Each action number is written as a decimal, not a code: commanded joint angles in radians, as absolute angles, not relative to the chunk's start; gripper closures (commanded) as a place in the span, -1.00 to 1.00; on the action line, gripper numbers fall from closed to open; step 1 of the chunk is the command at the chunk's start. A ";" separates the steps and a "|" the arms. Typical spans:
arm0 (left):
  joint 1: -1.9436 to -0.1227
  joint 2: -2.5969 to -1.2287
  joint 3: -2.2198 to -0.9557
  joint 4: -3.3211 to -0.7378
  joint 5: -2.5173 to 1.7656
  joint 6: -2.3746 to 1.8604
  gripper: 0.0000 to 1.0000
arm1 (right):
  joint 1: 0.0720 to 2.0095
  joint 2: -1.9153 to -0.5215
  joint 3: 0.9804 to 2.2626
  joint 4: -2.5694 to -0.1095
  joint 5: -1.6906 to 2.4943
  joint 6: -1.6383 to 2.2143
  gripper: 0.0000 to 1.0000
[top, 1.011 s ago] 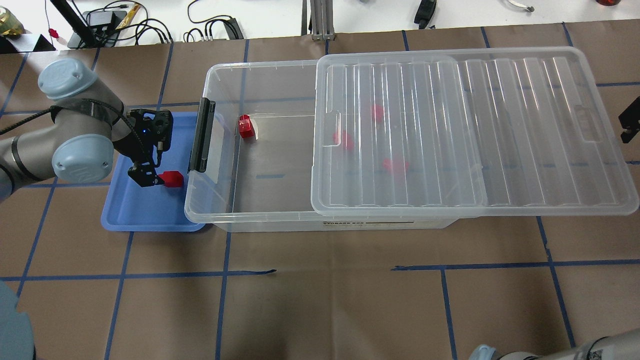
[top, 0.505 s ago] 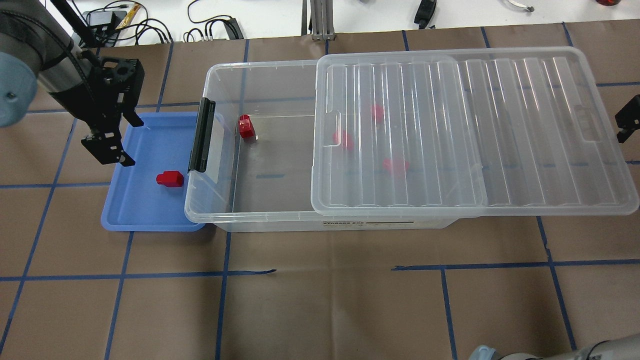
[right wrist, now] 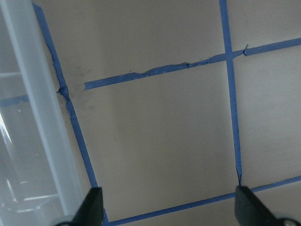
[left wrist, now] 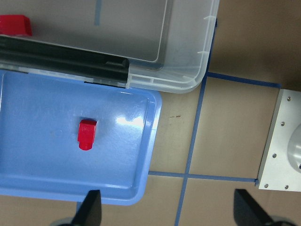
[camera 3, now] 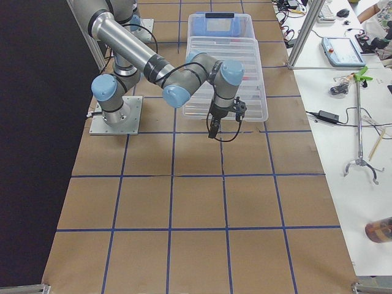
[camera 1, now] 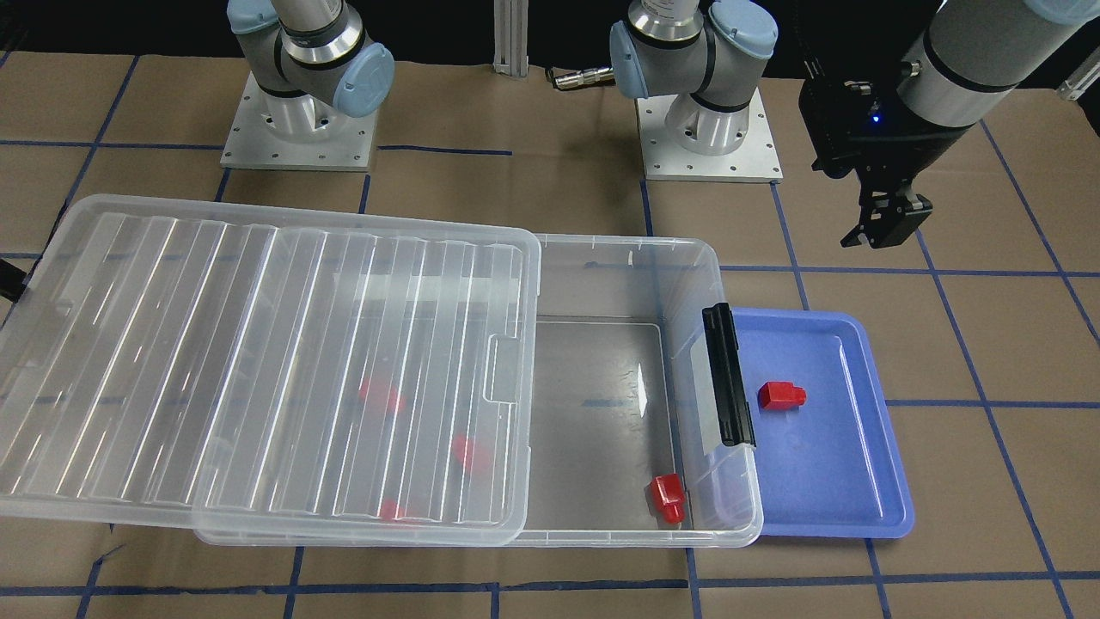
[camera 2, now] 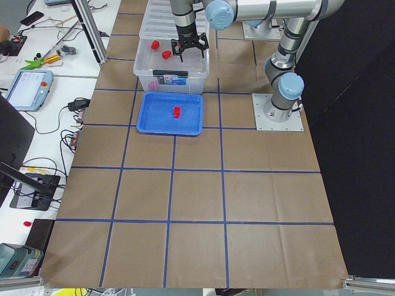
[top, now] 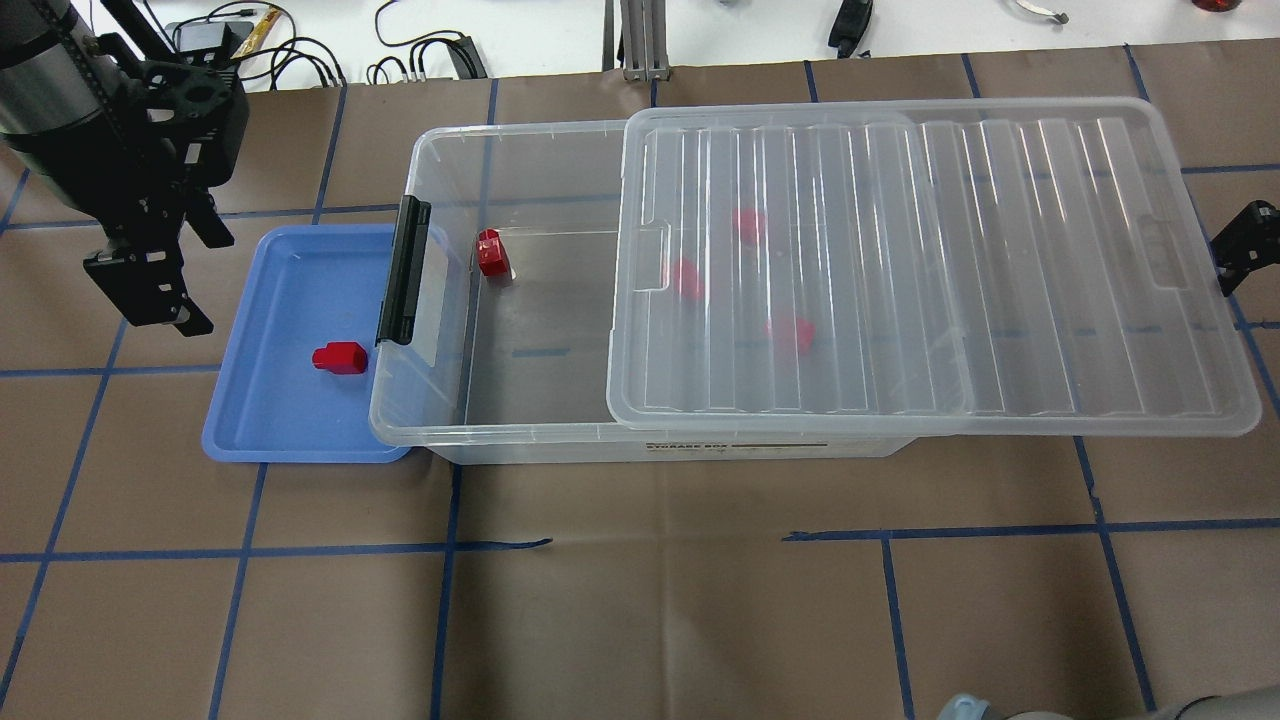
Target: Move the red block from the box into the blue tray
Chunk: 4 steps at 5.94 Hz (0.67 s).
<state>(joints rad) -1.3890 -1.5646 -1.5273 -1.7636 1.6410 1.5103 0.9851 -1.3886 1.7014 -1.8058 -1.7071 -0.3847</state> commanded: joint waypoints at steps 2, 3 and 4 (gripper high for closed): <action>-1.477 -1.563 -1.513 -1.743 1.576 1.047 -0.96 | 1.054 -1.408 1.723 -1.807 -1.698 -0.348 -1.00; -1.514 -1.563 -1.516 -1.679 1.578 0.820 -0.96 | 1.074 -1.411 1.724 -1.806 -1.698 -0.309 -1.00; -1.550 -1.580 -1.526 -1.575 1.575 0.613 -0.96 | 1.110 -1.414 1.724 -1.805 -1.698 -0.273 -1.00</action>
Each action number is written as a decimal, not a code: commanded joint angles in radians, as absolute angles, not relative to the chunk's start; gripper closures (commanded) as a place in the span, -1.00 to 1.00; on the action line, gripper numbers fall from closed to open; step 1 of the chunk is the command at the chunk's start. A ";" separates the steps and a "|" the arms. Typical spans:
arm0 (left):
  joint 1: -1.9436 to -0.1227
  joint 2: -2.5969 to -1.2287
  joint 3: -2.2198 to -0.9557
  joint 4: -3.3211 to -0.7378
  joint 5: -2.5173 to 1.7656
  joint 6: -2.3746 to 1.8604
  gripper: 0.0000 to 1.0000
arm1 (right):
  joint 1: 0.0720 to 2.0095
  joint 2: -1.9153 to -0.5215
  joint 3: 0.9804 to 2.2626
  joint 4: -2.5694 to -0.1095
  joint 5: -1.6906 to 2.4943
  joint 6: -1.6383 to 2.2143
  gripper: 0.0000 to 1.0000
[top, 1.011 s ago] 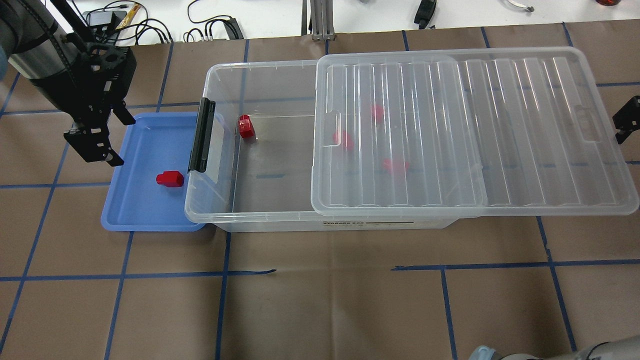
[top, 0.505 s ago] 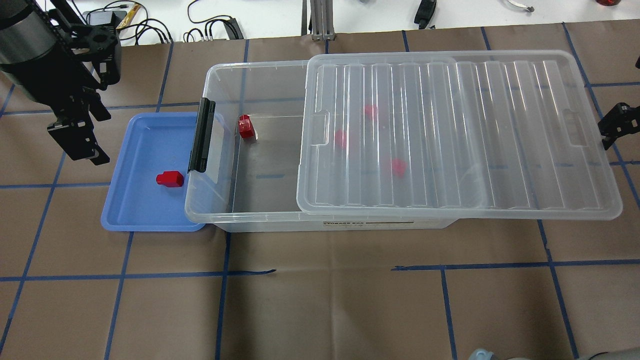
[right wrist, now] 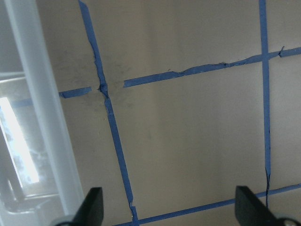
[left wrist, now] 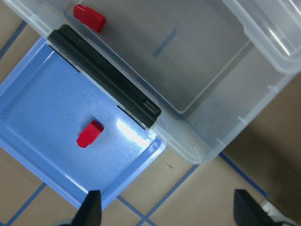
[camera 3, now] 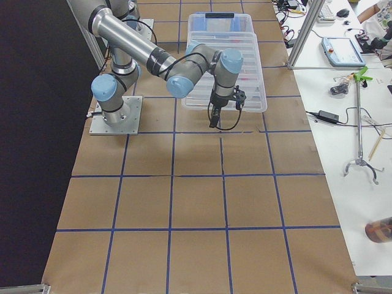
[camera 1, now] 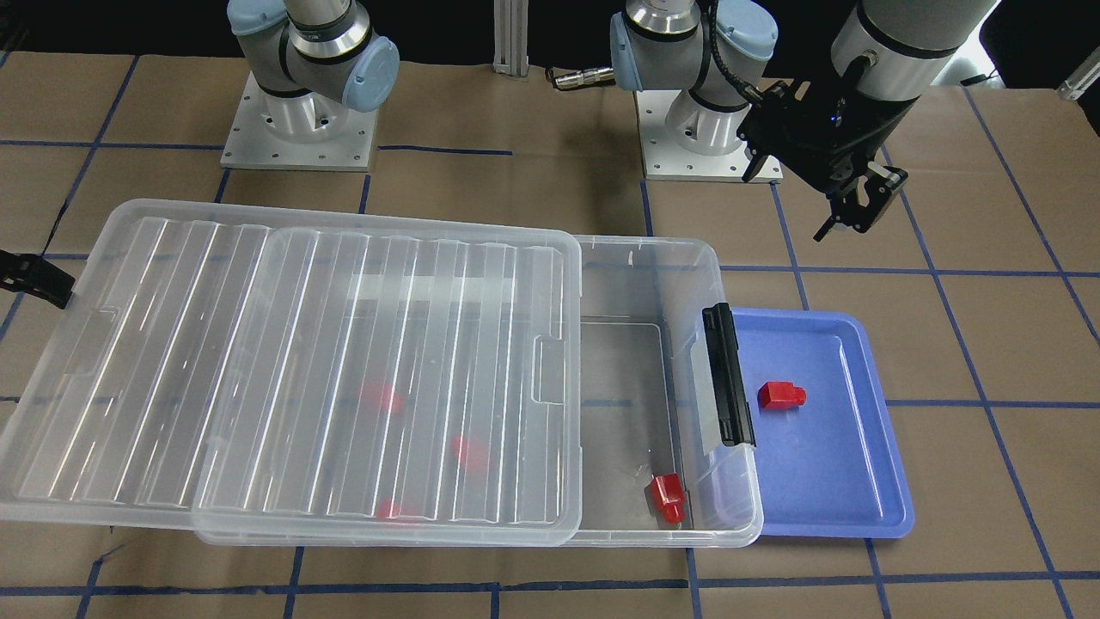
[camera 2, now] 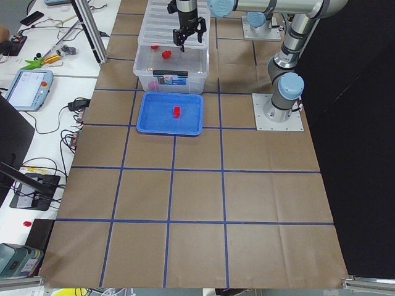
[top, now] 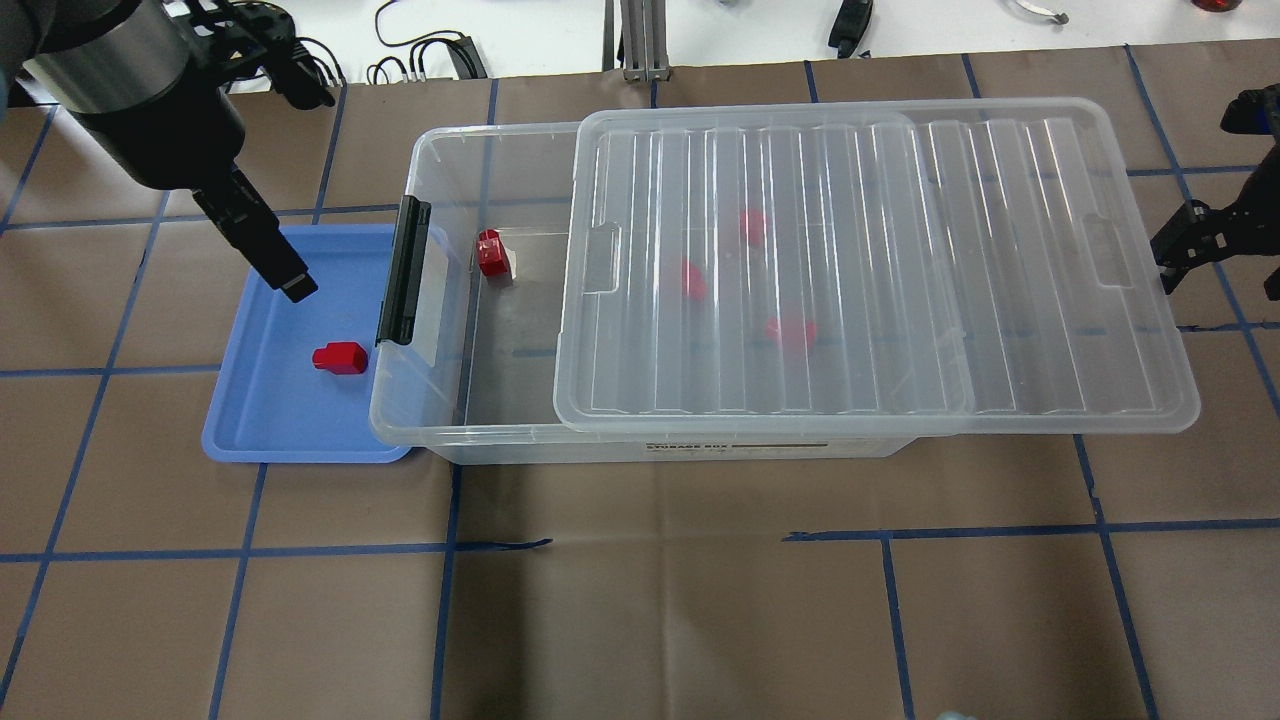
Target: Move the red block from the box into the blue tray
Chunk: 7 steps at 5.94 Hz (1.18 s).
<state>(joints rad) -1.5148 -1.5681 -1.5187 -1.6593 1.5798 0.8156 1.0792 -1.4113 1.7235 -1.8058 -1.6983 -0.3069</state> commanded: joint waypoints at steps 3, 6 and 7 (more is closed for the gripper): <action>-1.614 -1.574 -1.534 -1.537 1.583 0.128 -0.96 | 1.179 -1.413 1.727 -1.804 -1.700 -0.169 -1.00; -1.615 -1.569 -1.523 -1.523 1.577 -0.159 -0.96 | 1.230 -1.416 1.739 -1.789 -1.666 -0.051 -1.00; -1.615 -1.569 -1.523 -1.523 1.575 -0.158 -0.96 | 1.259 -1.431 1.759 -1.790 -1.666 0.001 -1.00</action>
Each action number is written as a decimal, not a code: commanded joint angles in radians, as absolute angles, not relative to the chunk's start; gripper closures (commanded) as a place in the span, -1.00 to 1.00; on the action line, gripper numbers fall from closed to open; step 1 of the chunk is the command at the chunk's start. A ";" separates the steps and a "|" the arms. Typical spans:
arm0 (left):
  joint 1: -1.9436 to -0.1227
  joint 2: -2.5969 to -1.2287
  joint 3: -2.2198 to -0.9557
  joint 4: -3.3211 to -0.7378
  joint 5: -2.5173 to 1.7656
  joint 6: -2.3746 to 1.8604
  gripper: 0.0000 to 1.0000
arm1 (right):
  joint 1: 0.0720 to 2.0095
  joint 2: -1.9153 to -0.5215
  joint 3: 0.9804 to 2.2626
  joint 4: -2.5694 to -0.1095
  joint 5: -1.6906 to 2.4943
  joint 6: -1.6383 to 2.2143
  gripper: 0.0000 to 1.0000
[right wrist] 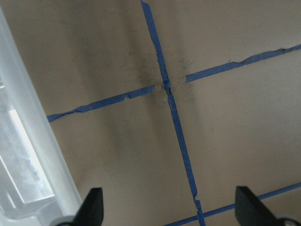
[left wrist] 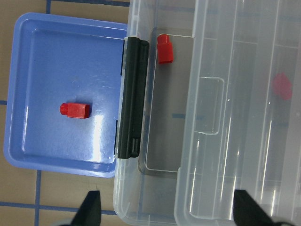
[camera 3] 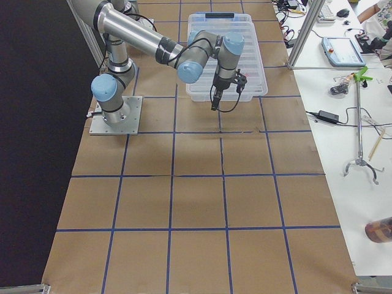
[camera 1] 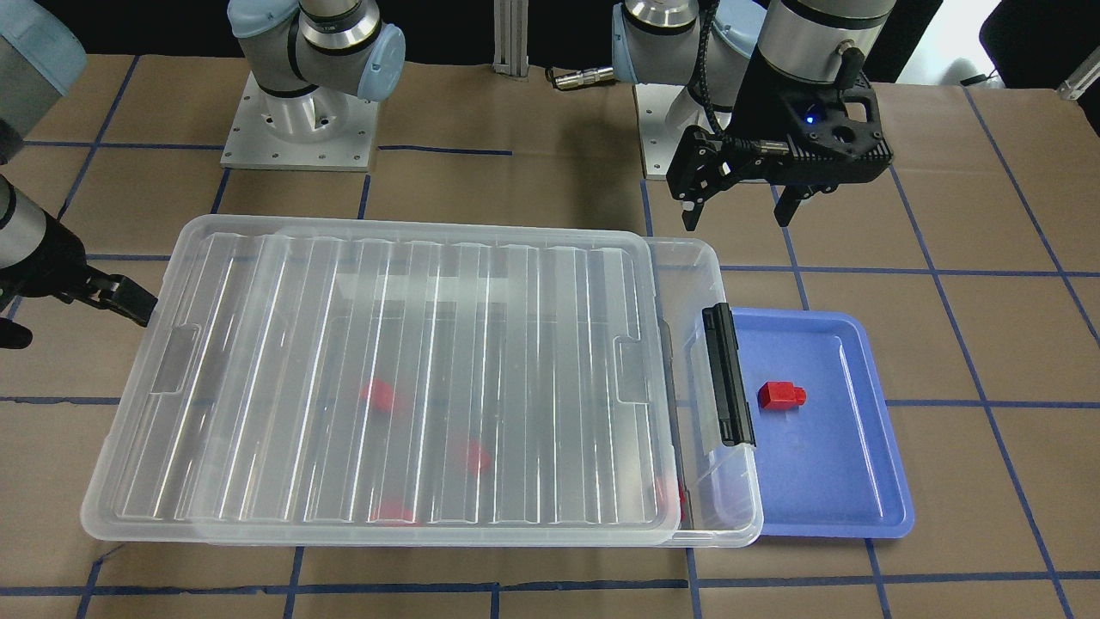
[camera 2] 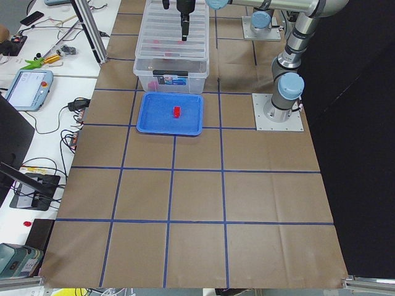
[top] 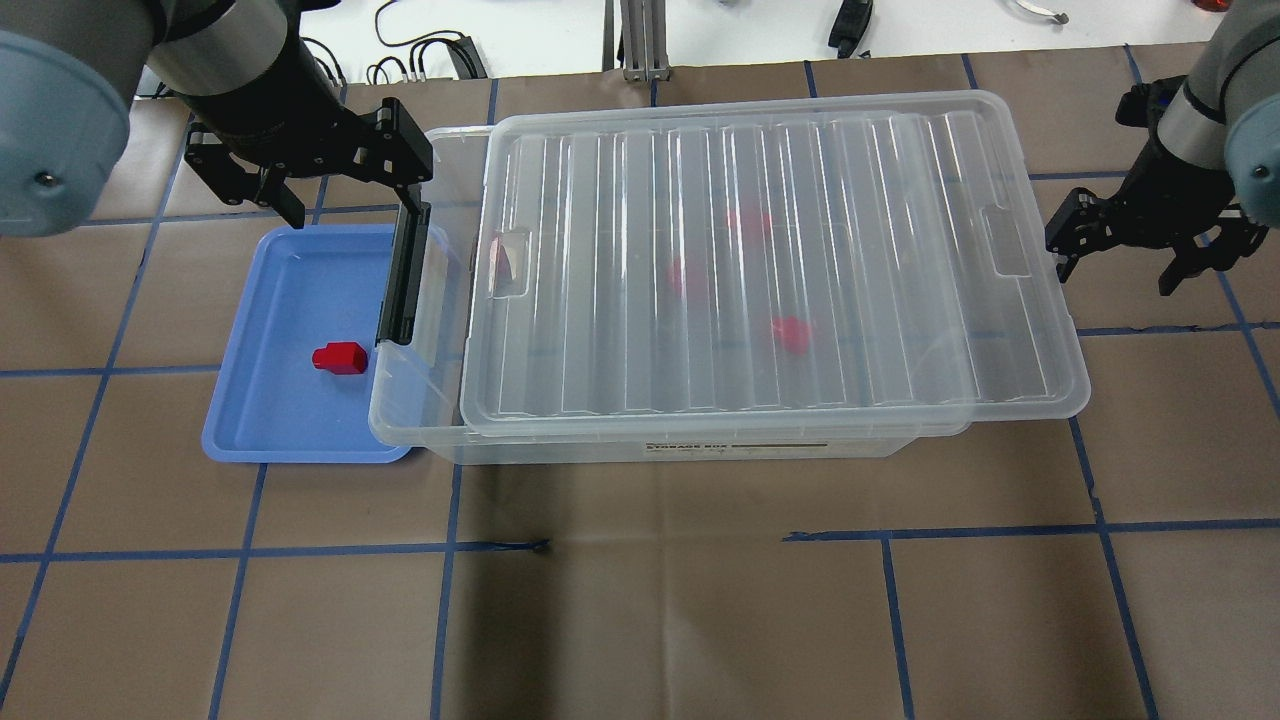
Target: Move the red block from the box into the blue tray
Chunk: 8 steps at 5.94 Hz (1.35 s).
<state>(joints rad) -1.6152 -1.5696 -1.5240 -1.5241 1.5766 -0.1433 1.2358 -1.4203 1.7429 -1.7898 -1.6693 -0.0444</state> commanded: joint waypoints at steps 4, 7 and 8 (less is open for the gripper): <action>-1.617 -1.571 -1.535 -1.514 1.574 -0.143 -0.96 | 1.339 -1.439 1.764 -1.793 -1.664 0.078 -1.00; -1.617 -1.574 -1.537 -1.499 1.574 -0.141 -0.96 | 1.339 -1.442 1.750 -1.796 -1.667 0.075 -1.00; -1.617 -1.571 -1.537 -1.499 1.574 -0.141 -0.96 | 1.342 -1.460 1.700 -1.787 -1.667 0.075 -1.00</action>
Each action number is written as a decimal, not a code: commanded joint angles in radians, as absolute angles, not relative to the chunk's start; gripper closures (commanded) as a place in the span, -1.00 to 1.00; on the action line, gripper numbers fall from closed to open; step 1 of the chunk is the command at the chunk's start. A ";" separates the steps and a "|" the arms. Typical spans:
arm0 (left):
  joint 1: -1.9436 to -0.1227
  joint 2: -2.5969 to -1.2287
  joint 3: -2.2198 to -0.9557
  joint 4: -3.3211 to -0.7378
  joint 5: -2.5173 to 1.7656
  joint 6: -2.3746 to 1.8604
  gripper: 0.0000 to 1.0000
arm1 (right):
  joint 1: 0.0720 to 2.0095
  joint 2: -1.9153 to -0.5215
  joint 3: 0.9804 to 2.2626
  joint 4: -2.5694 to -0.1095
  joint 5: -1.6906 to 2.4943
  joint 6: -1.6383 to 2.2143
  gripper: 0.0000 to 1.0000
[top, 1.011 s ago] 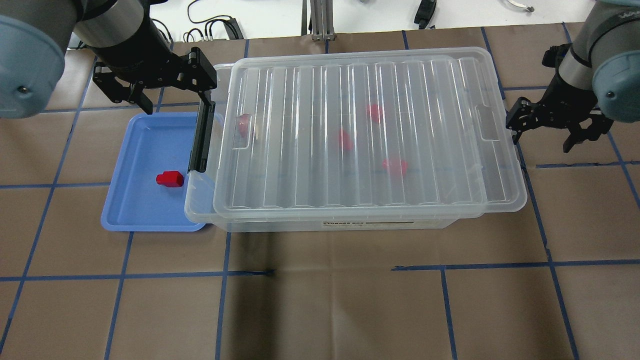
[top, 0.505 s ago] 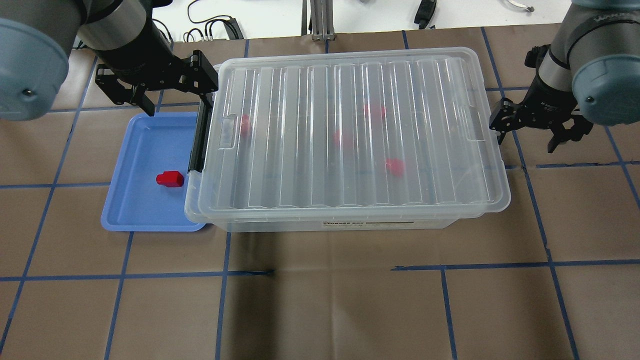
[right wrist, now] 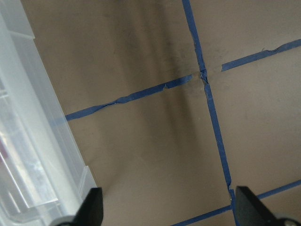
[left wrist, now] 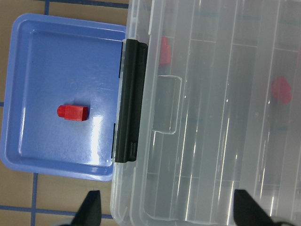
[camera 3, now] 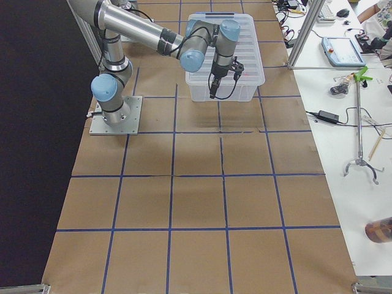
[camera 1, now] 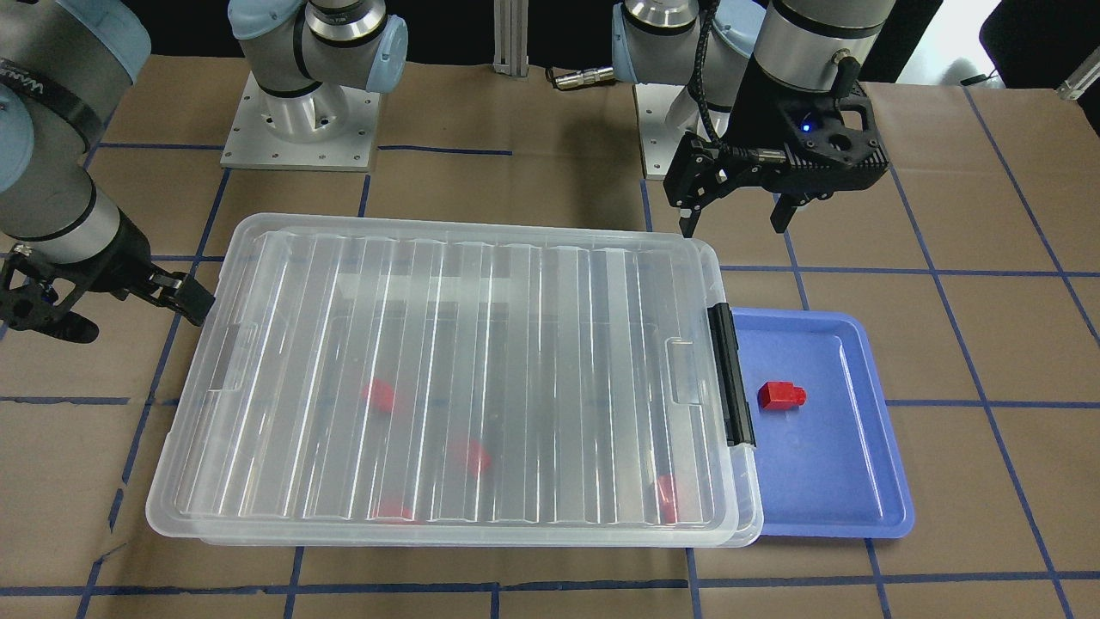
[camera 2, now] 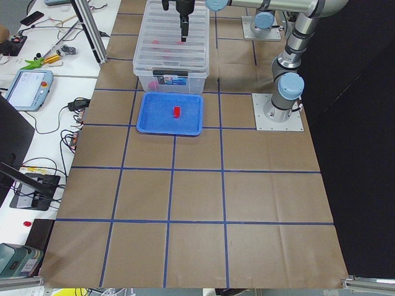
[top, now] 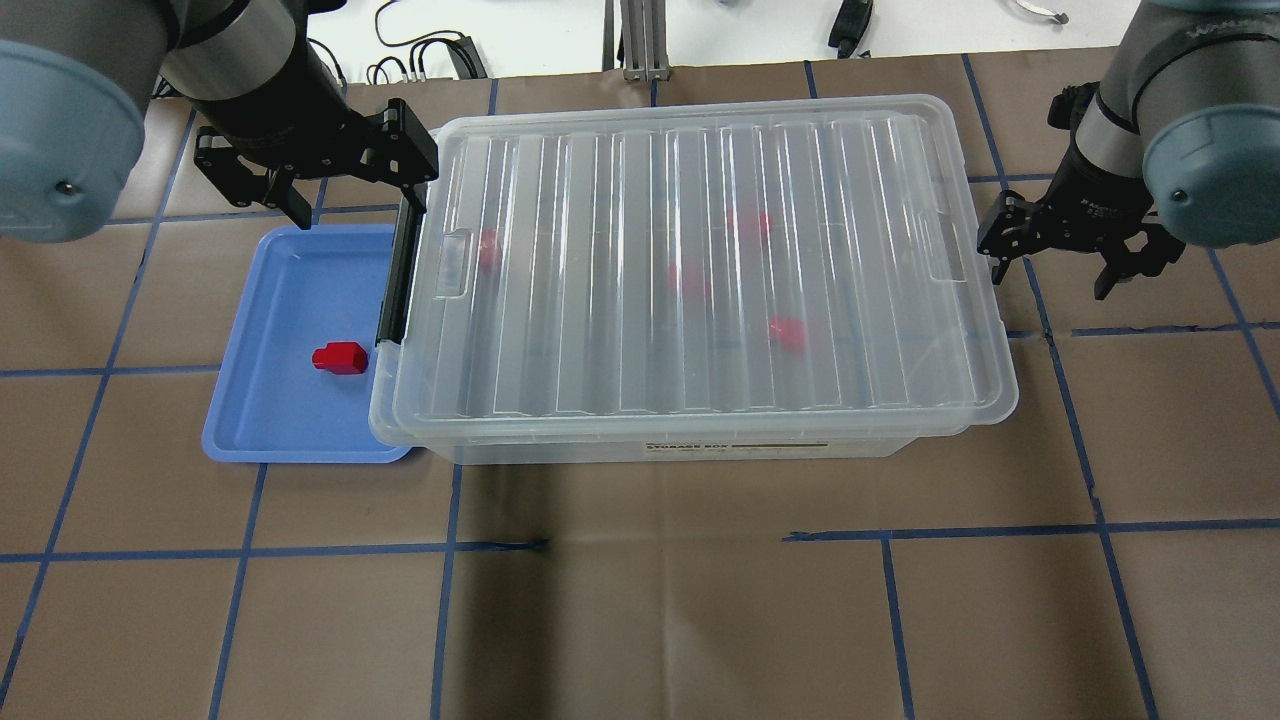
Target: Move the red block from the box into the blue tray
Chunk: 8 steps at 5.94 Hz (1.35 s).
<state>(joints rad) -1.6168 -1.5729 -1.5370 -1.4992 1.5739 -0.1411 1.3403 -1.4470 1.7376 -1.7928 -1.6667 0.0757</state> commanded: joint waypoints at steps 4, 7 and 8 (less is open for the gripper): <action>-1.617 -1.568 -1.537 -1.499 1.574 -0.141 -0.96 | 1.592 -1.555 1.563 -1.609 -1.602 0.127 -1.00; -1.617 -1.572 -1.537 -1.512 1.572 -0.074 -0.96 | 1.588 -1.578 1.562 -1.520 -1.595 0.092 -1.00; -1.617 -1.572 -1.537 -1.514 1.572 -0.072 -0.96 | 1.589 -1.580 1.557 -1.517 -1.563 0.092 -1.00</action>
<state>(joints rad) -1.6168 -1.5720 -1.5370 -1.5106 1.5725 -0.0792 1.5891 -1.5778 1.5619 -1.5285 -1.5860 0.0968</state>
